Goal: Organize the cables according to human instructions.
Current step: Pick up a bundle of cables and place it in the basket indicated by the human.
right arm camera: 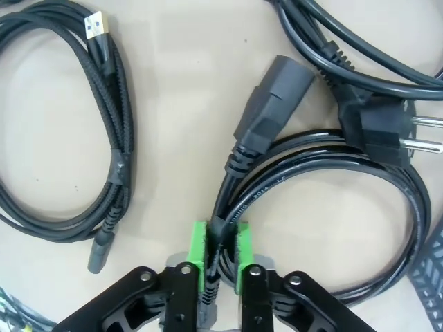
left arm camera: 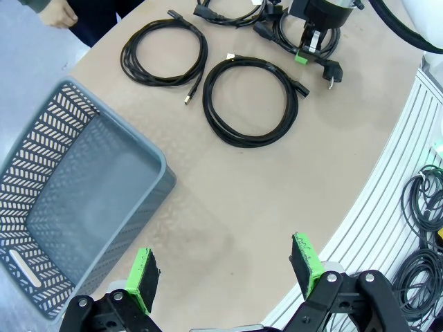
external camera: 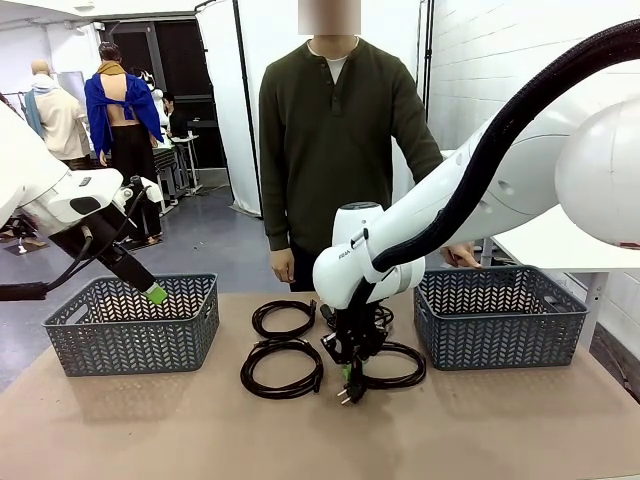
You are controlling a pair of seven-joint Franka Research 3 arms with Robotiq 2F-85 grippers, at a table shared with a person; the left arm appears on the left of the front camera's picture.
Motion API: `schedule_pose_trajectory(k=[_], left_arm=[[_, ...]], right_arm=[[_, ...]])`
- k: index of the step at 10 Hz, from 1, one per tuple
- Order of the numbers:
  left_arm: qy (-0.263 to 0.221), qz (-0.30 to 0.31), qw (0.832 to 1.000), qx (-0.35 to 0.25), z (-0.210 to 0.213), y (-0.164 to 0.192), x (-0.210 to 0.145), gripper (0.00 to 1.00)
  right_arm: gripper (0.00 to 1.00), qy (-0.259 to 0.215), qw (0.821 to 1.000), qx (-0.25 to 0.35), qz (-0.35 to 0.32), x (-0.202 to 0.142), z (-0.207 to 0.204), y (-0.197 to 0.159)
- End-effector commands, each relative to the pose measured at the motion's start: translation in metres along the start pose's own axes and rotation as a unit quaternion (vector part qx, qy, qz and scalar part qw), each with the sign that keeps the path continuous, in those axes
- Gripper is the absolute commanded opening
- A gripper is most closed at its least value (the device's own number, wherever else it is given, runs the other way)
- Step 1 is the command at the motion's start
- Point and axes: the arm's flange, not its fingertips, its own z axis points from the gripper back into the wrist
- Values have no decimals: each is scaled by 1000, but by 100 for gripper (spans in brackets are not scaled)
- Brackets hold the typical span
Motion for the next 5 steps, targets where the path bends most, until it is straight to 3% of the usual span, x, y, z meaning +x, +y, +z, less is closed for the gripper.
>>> schedule_pose_trajectory(k=[1,5], left_arm=[[-7,-3,1000,-5,0,2,-2,100],[-7,-3,1000,-5,0,2,-2,100]], right_arm=[[0,3,1000,-21,-13,6,-6,12],[0,-30,999,-40,-5,5,18,23]])
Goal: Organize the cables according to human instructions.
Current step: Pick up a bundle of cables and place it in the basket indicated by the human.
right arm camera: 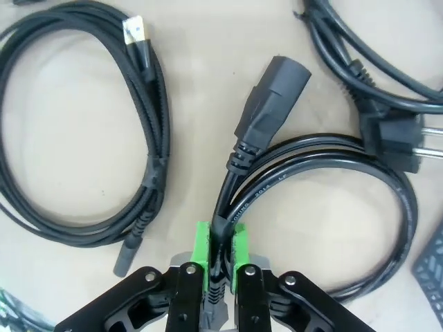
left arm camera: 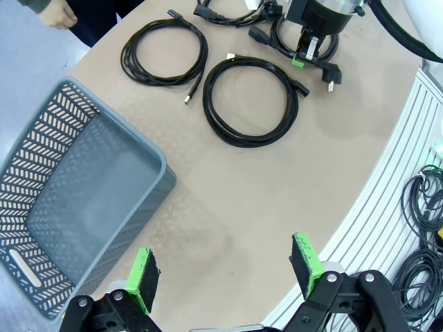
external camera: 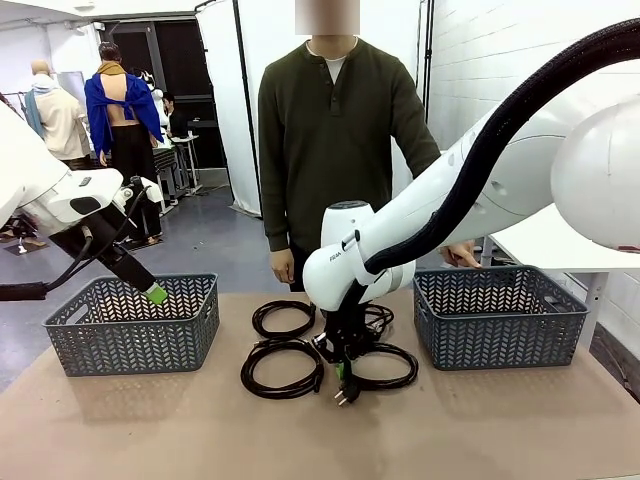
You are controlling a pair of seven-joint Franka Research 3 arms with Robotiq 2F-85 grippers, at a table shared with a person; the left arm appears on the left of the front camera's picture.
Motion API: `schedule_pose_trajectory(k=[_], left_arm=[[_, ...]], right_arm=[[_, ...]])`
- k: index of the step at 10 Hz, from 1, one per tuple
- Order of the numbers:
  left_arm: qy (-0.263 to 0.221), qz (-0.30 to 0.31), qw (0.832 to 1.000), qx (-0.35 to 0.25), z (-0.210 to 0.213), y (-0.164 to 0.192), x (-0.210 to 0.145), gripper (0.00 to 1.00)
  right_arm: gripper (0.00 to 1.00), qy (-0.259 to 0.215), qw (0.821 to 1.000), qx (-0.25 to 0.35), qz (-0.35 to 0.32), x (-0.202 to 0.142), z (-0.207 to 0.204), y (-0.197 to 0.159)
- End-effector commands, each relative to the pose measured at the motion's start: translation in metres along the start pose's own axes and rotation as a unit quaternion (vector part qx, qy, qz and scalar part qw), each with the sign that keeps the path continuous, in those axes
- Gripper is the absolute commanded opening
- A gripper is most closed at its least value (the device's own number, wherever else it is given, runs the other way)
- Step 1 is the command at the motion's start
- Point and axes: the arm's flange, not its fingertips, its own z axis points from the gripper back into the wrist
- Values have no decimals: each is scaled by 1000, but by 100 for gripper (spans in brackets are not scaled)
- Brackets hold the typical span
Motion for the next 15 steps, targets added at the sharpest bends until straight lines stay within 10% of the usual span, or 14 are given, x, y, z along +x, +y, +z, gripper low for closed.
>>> schedule_pose_trajectory(k=[1,7,15], left_arm=[[-7,-3,1000,-5,0,2,-2,100],[-7,-3,1000,-5,0,2,-2,100],[-7,-3,1000,-5,0,2,-2,100]], right_arm=[[0,-28,998,-48,-6,4,22,3],[0,11,990,-9,138,-8,132,24],[0,72,880,-23,468,-46,191,-16]])
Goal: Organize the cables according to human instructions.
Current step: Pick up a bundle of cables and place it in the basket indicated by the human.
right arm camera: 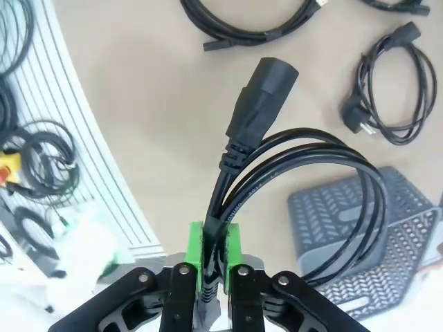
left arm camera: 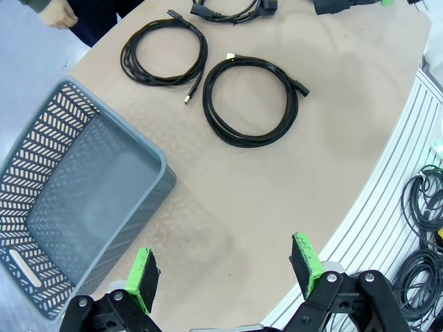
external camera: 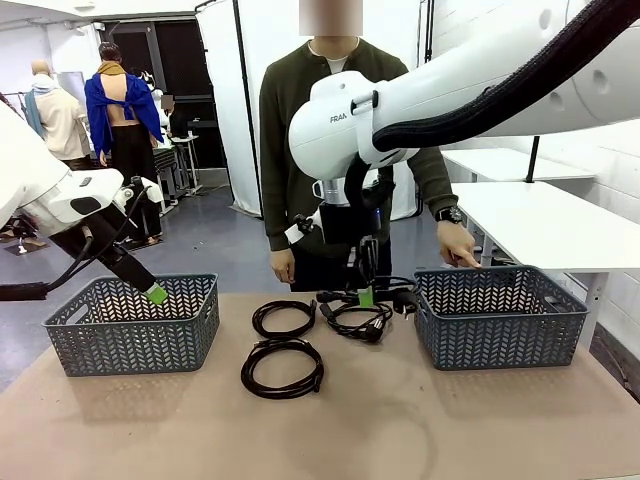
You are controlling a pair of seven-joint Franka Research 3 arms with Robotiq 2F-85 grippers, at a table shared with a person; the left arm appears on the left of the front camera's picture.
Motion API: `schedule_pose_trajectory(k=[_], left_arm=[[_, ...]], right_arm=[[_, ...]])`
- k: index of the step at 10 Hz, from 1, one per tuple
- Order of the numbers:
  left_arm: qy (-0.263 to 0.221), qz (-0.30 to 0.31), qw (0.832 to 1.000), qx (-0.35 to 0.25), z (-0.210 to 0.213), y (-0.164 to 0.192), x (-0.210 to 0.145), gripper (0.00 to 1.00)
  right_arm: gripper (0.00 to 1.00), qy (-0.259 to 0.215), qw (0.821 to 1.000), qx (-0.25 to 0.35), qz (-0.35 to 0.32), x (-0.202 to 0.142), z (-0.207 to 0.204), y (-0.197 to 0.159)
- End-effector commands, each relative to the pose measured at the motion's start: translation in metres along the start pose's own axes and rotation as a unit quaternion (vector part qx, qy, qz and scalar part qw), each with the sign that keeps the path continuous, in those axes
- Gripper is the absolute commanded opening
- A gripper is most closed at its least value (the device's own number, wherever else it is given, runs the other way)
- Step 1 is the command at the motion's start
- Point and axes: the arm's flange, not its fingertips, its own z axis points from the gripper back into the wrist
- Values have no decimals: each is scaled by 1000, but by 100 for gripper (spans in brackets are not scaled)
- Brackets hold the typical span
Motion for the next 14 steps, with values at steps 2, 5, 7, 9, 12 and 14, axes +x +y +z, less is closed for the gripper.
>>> schedule_pose_trajectory(k=[2,5,7,9,12,14], left_arm=[[-7,-3,1000,-5,0,2,-2,100],[-7,-3,1000,-5,0,2,-2,100],[-7,-3,1000,-5,0,2,-2,100],[-7,-3,1000,-5,0,2,-2,100],[-7,-3,1000,-5,0,2,-2,100],[-7,-3,1000,-5,0,2,-2,100]], right_arm=[[0,-53,997,-51,24,-21,-20,-3],[0,-7,1000,-9,17,-4,0,-4],[0,-7,1000,-9,17,-4,0,-4],[0,-7,1000,-9,17,-4,0,-4],[0,-4,999,-46,27,-30,7,-8],[0,1,998,-64,28,-54,17,-8]])
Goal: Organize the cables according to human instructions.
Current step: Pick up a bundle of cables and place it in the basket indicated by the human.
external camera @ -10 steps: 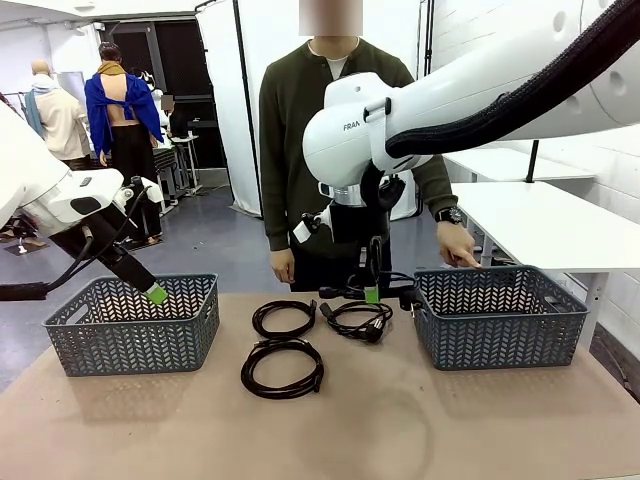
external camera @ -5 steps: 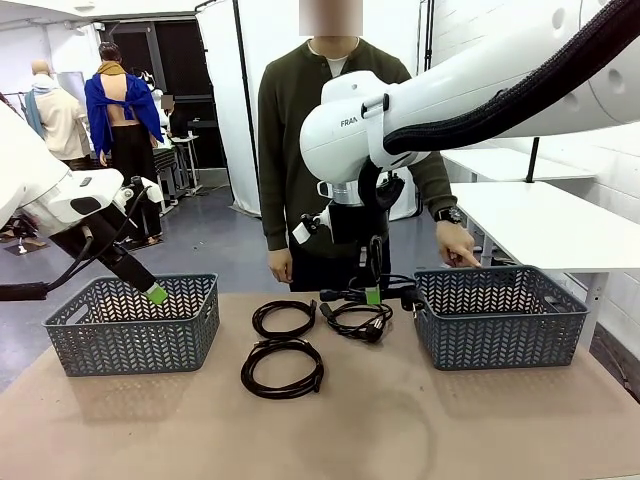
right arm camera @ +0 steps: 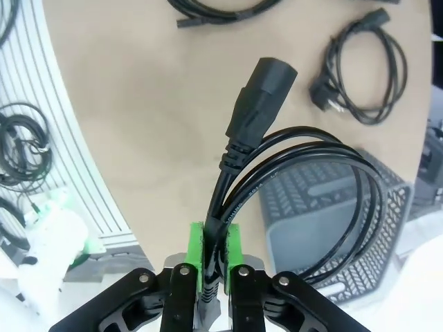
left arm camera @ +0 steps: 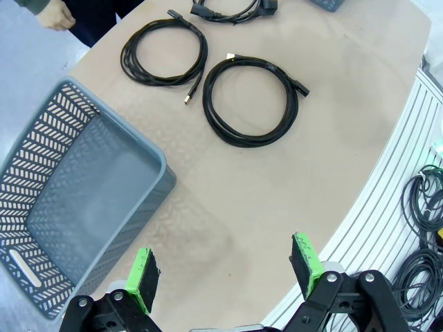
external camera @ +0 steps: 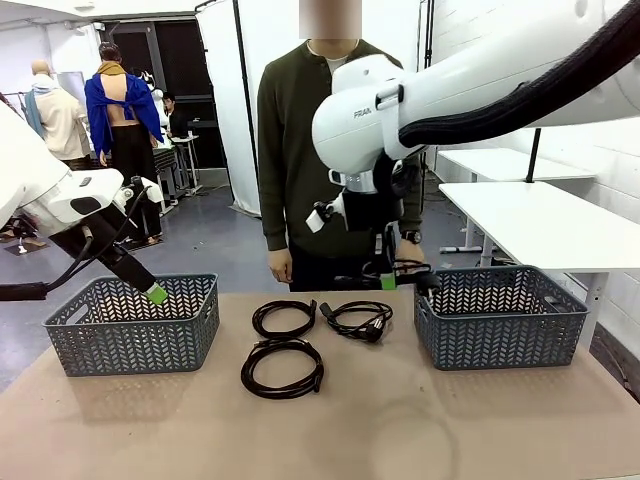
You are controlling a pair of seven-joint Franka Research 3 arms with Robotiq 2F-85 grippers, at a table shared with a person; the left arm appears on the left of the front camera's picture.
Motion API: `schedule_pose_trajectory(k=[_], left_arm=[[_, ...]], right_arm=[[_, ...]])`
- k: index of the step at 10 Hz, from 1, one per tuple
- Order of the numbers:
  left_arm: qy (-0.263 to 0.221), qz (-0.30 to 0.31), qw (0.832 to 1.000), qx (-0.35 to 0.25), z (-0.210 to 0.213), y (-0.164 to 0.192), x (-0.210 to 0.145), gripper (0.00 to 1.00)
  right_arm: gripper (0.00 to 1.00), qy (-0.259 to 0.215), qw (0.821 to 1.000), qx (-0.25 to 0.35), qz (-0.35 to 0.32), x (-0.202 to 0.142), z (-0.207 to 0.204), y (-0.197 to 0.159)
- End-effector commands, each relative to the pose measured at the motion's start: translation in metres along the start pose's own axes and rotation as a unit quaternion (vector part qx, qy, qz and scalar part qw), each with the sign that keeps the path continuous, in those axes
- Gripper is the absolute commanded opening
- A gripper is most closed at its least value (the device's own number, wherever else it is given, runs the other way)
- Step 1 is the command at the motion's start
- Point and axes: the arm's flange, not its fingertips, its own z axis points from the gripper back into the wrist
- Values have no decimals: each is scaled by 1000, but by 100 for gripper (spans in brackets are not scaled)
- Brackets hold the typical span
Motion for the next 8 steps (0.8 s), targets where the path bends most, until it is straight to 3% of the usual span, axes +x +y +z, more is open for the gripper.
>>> schedule_pose_trajectory(k=[1,8], left_arm=[[-7,-3,1000,-5,0,2,-2,100],[-7,-3,1000,-5,0,2,-2,100]], right_arm=[[0,9,1000,-29,8,-33,8,2],[0,11,997,-62,48,-140,6,-44]])
